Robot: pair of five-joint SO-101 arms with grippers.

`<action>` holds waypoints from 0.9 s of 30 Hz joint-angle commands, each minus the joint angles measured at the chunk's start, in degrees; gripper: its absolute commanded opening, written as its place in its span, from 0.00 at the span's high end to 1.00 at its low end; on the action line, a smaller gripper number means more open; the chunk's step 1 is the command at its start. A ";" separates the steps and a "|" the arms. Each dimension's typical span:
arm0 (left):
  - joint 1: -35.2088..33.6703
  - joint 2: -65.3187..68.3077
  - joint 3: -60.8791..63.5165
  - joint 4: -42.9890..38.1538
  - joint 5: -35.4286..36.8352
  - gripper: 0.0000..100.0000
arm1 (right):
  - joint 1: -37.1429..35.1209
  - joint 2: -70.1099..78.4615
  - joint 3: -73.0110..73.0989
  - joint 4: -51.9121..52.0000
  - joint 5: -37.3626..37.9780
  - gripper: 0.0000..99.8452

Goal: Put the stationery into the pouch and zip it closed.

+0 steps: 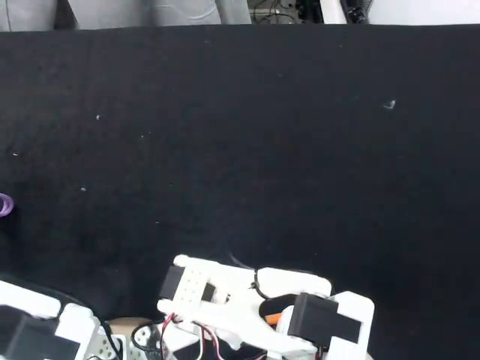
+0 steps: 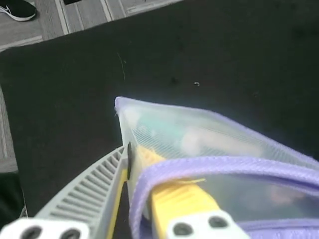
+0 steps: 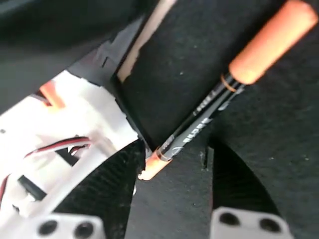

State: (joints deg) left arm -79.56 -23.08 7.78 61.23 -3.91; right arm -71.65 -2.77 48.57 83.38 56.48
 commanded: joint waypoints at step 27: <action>0.75 -4.92 -4.44 0.09 0.97 0.97 | 11.25 0.57 -9.63 -12.40 -1.49 0.80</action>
State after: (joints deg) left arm -79.56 -24.66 7.78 61.23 -3.56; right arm -64.62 -2.24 44.70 75.30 55.43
